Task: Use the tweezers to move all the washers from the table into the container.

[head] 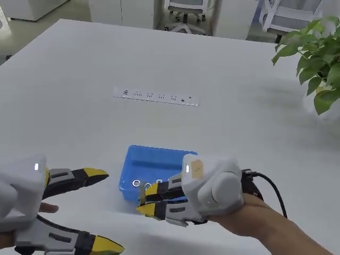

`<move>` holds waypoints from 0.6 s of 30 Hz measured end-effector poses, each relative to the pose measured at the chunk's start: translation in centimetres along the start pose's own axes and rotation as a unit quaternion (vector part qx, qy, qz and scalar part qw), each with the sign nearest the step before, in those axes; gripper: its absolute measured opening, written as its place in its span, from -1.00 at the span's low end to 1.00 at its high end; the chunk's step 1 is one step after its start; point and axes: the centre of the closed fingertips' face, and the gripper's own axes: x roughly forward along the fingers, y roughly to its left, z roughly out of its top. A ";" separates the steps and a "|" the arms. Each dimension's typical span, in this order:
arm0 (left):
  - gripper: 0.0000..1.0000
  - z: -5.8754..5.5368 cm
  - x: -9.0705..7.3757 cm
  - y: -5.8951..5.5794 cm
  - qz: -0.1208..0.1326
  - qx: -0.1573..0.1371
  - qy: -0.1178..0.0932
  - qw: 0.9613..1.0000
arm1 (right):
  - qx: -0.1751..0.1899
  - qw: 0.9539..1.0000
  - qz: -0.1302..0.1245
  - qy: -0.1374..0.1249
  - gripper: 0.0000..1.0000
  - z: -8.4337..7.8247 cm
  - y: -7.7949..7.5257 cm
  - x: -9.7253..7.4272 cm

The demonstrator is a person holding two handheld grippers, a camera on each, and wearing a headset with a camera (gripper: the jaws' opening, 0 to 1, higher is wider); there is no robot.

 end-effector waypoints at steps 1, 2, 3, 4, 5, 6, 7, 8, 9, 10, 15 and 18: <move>0.81 0.1 0.0 -0.1 -0.001 -0.003 -0.001 1.000 | 0.001 1.000 -0.002 -0.002 -0.82 0.1 -0.2 -0.1; 0.83 0.1 0.0 -0.2 -0.003 -0.007 -0.003 1.000 | 0.001 1.000 -0.004 -0.005 -0.82 0.2 -0.5 -0.3; 0.84 0.2 0.0 -0.3 -0.003 -0.009 -0.005 1.000 | 0.002 1.000 -0.007 -0.007 -0.82 0.4 -0.8 -0.4; 0.85 0.3 0.0 -0.3 -0.003 -0.007 -0.006 1.000 | 0.004 1.000 -0.008 -0.009 -0.82 0.4 -1.0 -0.5; 0.86 0.4 0.0 -0.4 -0.002 -0.005 -0.007 1.000 | 0.003 1.000 -0.011 -0.010 -0.82 0.6 -1.4 -0.6; 0.88 0.4 0.0 -0.4 -0.001 -0.006 -0.007 1.000 | 0.002 1.000 -0.013 -0.011 -0.82 0.7 -1.7 -0.7; 0.90 0.4 0.1 -0.4 0.000 -0.005 -0.005 1.000 | 0.001 1.000 -0.015 -0.013 -0.82 0.8 -2.1 -0.8; 0.92 0.4 0.1 -0.4 0.001 -0.004 -0.005 1.000 | 0.000 1.000 -0.017 -0.014 -0.82 0.8 -2.4 -0.9; 0.93 0.4 0.1 -0.4 0.001 -0.002 -0.006 1.000 | -0.001 1.000 -0.018 -0.015 -0.82 0.9 -2.7 -0.9; 0.92 0.5 0.1 -0.4 0.001 -0.001 -0.006 1.000 | -0.004 1.000 -0.021 -0.016 -0.82 1.0 -3.1 -1.0; 0.97 0.7 0.2 -0.5 0.001 -0.001 -0.006 1.000 | -0.005 0.999 -0.031 -0.022 -0.82 1.0 -4.9 -1.2; 0.98 0.7 0.1 -0.5 0.003 -0.001 -0.003 1.000 | -0.008 0.999 -0.035 -0.024 -0.82 0.8 -5.7 -1.1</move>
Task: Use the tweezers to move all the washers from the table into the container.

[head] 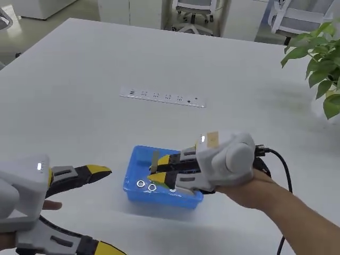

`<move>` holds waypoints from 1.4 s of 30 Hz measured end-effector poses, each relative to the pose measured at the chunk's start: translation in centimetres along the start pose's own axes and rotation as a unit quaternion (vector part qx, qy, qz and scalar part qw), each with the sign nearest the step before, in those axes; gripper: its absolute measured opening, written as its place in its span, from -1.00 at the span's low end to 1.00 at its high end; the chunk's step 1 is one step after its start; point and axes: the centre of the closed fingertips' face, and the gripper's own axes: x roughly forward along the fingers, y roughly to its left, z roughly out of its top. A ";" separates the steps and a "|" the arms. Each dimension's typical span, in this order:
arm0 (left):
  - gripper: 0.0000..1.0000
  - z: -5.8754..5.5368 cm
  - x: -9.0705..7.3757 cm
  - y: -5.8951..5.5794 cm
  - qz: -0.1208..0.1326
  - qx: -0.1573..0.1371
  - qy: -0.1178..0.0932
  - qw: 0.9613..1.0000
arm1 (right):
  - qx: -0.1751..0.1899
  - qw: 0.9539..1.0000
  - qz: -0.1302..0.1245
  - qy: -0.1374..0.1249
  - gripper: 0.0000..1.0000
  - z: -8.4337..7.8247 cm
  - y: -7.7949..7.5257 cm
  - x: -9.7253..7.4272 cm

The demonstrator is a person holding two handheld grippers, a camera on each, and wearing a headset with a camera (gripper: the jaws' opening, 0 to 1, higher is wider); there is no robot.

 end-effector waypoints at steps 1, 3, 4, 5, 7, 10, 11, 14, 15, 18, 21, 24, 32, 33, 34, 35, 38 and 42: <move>0.98 0.0 0.0 0.0 0.000 0.000 0.000 1.000 | 0.000 1.000 -0.001 -0.001 -0.82 -0.1 -0.2 0.1; 0.98 0.1 -0.1 0.0 0.001 -0.001 -0.001 1.000 | 0.002 1.000 -0.004 -0.002 -0.82 -0.2 -0.7 0.2; 0.98 0.1 -0.2 -0.1 0.001 -0.001 -0.001 1.000 | 0.005 1.000 -0.003 -0.003 -0.82 -0.3 -0.8 0.3; 0.98 0.1 -0.2 -0.1 0.001 -0.002 -0.001 1.000 | 0.005 1.000 -0.005 -0.003 -0.82 -0.4 -1.0 0.5; 0.98 0.1 -0.3 -0.1 0.001 -0.001 0.000 1.000 | 0.007 1.000 -0.004 -0.004 -0.82 -0.5 -1.2 0.6; 0.98 0.1 -0.4 0.0 0.003 -0.003 -0.002 1.000 | 0.006 1.000 -0.005 -0.003 -0.82 -0.9 -1.5 1.2; 0.98 0.1 -0.4 0.0 0.003 -0.003 -0.002 1.000 | 0.006 1.000 -0.005 -0.003 -0.82 -0.9 -1.5 1.3; 0.98 0.1 -0.4 0.1 0.004 -0.003 -0.003 1.000 | 0.005 1.000 -0.005 -0.003 -0.82 -1.1 -1.8 1.7; 0.98 0.2 -0.5 0.1 0.004 -0.003 -0.004 1.000 | 0.005 1.000 -0.004 -0.003 -0.82 -1.2 -1.8 1.9; 0.98 0.2 -0.5 0.2 0.005 -0.003 -0.004 1.000 | 0.002 1.000 -0.007 -0.002 -0.82 -1.5 -2.1 2.4; 0.98 0.1 -0.5 0.3 0.006 -0.004 0.001 1.000 | 0.000 1.000 -0.008 0.001 -0.82 -1.8 -2.2 2.9; 0.98 0.1 -0.4 0.4 0.006 -0.005 0.001 1.000 | -0.001 1.000 -0.007 0.005 -0.82 -2.2 -2.3 3.3; 0.98 0.3 -0.4 1.0 0.009 -0.008 -0.002 1.000 | 0.007 1.000 -0.003 0.009 -0.81 -3.1 -2.5 4.1; 0.97 0.3 -0.4 1.1 0.010 -0.008 -0.002 1.000 | 0.009 1.000 -0.003 0.011 -0.81 -3.3 -2.5 4.3; 0.96 0.3 -0.4 1.2 0.010 -0.009 -0.002 1.000 | 0.009 1.000 -0.003 0.013 -0.81 -3.4 -2.5 4.3; 0.94 0.3 -0.4 1.3 0.010 -0.009 -0.002 1.000 | 0.012 1.000 -0.001 0.014 -0.81 -3.6 -2.4 4.5; 0.91 0.3 -0.3 1.6 0.012 -0.011 -0.003 1.000 | 0.013 1.000 0.002 0.019 -0.81 -4.1 -2.3 4.7; 0.86 0.4 -0.3 2.3 0.015 -0.009 -0.004 1.000 | 0.013 1.000 0.001 0.025 -0.81 -4.5 -2.5 4.9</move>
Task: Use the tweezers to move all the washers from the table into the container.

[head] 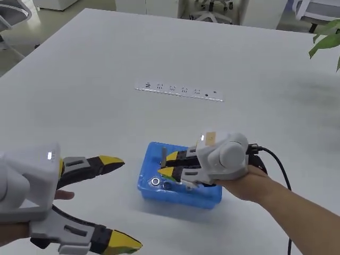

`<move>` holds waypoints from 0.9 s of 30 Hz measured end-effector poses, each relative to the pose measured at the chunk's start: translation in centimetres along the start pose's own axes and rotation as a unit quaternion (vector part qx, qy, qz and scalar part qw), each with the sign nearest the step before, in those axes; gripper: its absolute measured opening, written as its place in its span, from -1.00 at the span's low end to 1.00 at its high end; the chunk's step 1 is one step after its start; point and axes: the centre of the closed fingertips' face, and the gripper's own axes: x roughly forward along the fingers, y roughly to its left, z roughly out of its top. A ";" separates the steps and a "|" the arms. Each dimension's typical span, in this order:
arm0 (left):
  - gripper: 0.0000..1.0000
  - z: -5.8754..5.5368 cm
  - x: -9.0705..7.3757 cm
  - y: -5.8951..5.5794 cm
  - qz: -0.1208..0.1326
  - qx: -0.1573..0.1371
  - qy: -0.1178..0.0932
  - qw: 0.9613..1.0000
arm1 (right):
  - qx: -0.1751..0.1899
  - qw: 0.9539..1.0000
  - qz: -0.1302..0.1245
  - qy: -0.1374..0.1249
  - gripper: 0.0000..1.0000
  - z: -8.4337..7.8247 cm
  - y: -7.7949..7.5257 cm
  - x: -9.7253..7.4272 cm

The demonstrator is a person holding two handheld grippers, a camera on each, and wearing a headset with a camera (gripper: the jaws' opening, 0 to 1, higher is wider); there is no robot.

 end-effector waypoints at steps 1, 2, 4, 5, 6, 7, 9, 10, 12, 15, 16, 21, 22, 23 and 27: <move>0.85 0.0 0.0 0.1 0.001 0.002 0.000 1.000 | 0.002 1.000 0.001 0.001 -0.81 -0.1 0.0 0.0; 0.83 0.1 0.1 0.3 0.001 0.005 0.000 1.000 | 0.002 1.000 0.003 0.002 -0.81 -0.1 0.0 0.1; 0.79 0.2 0.3 0.6 -0.001 0.007 0.001 1.000 | 0.000 1.000 0.004 0.006 -0.81 -0.3 0.0 0.2; 0.76 0.3 0.3 0.8 -0.002 0.008 0.002 1.000 | 0.000 1.000 0.005 0.006 -0.81 -0.4 0.0 0.2; 0.72 0.3 0.4 0.9 -0.003 0.010 0.002 1.000 | 0.001 1.000 0.006 0.008 -0.81 -0.5 0.1 0.2; 0.70 0.4 0.6 1.1 -0.004 0.013 0.003 1.000 | -0.001 1.000 0.007 0.010 -0.81 -0.7 0.2 0.3; 0.62 0.7 0.9 1.6 -0.005 0.018 0.001 1.000 | -0.004 1.000 0.008 0.012 -0.81 -0.9 0.2 0.3; 0.58 0.8 1.0 1.7 -0.006 0.018 0.000 1.000 | -0.003 1.000 0.008 0.010 -0.81 -0.8 0.2 0.3; 0.47 1.0 1.2 2.0 -0.007 0.020 0.000 1.000 | -0.001 1.000 0.008 0.008 -0.81 -0.7 0.2 0.2; 0.36 1.5 1.8 2.8 -0.007 0.028 0.001 1.000 | 0.000 1.000 0.009 0.009 -0.81 -0.7 0.1 0.3; 0.30 1.6 1.9 3.0 -0.009 0.031 0.002 0.999 | 0.000 1.000 0.009 0.009 -0.81 -0.7 0.1 0.3; -0.03 2.6 2.9 3.8 -0.018 0.046 -0.006 0.999 | -0.003 1.000 0.011 0.010 -0.80 -0.7 0.1 0.3; -0.08 2.7 3.2 4.0 -0.019 0.048 -0.004 0.999 | -0.003 1.000 0.010 0.011 -0.80 -0.7 0.1 0.3; -0.11 2.7 3.3 4.1 -0.020 0.051 -0.002 0.999 | -0.004 1.000 0.011 0.011 -0.80 -0.7 0.1 0.3; -0.21 3.1 4.0 4.4 -0.028 0.057 -0.005 0.998 | -0.006 1.000 0.013 0.012 -0.80 -0.6 0.2 0.3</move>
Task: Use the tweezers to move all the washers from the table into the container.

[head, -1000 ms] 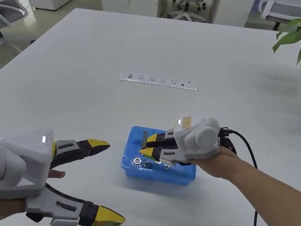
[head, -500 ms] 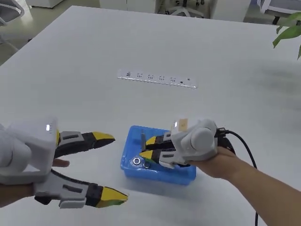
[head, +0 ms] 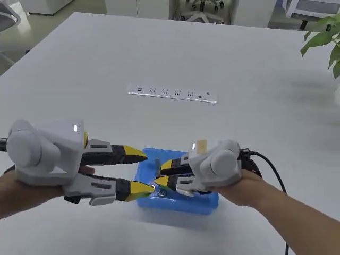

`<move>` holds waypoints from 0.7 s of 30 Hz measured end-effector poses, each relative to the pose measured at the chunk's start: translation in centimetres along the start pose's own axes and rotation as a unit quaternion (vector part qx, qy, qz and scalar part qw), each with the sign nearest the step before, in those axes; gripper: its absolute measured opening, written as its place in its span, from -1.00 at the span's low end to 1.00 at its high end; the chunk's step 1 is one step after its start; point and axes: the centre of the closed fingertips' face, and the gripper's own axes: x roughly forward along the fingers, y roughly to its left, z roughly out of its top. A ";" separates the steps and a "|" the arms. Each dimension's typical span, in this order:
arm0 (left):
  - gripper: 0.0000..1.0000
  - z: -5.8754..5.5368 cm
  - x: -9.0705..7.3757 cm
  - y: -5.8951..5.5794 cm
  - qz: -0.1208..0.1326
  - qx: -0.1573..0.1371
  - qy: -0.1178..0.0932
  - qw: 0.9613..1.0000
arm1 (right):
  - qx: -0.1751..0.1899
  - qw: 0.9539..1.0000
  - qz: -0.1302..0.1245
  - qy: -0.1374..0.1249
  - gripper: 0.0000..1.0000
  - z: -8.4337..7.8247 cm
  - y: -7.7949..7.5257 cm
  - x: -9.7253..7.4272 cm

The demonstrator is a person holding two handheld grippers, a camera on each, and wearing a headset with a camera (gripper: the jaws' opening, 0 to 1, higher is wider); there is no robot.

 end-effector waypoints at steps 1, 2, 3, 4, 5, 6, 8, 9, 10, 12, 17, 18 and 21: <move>-0.23 0.1 0.1 0.1 0.000 0.002 0.000 1.000 | -0.001 1.000 0.001 0.000 -0.80 0.0 0.0 0.0; -0.28 0.1 0.3 0.2 -0.001 0.006 0.000 1.000 | -0.002 1.000 0.001 0.001 -0.80 0.0 0.0 0.0; -0.31 0.2 0.5 0.2 -0.003 0.007 0.000 1.000 | -0.003 1.000 0.001 0.001 -0.80 0.0 0.0 0.0; -0.34 0.2 0.7 0.3 -0.004 0.009 0.001 1.000 | -0.004 1.000 0.001 0.001 -0.80 0.0 0.0 0.0; -0.39 0.1 0.9 0.4 -0.003 0.016 0.005 1.000 | -0.004 1.000 0.001 0.001 -0.80 -0.1 0.0 0.0; -0.41 0.1 1.1 0.6 -0.002 0.022 0.008 1.000 | -0.004 1.000 0.001 0.001 -0.80 0.0 0.0 0.0; -0.44 0.1 1.4 0.9 -0.001 0.027 0.011 1.000 | -0.005 1.000 0.002 0.001 -0.80 0.0 0.0 0.0; -0.48 0.2 1.5 1.0 -0.002 0.032 0.011 0.999 | -0.006 1.000 0.003 0.001 -0.80 0.0 0.0 0.0; -0.51 0.3 1.7 1.3 -0.002 0.033 0.011 0.999 | -0.006 1.000 0.003 0.001 -0.80 0.0 0.0 0.0; -0.57 0.2 2.0 1.6 -0.005 0.040 0.015 0.999 | -0.007 1.000 0.003 0.001 -0.80 0.0 0.0 0.1; -0.69 0.0 2.5 2.2 -0.011 0.056 0.030 0.998 | -0.007 1.000 0.005 0.000 -0.80 0.0 0.0 0.1; -0.72 0.0 2.5 2.2 -0.014 0.057 0.029 0.998 | -0.007 1.000 0.006 0.000 -0.80 0.0 0.0 0.1; -0.79 -0.2 2.6 2.0 -0.025 0.062 0.037 0.997 | -0.008 1.000 0.005 0.000 -0.79 -0.1 0.0 0.0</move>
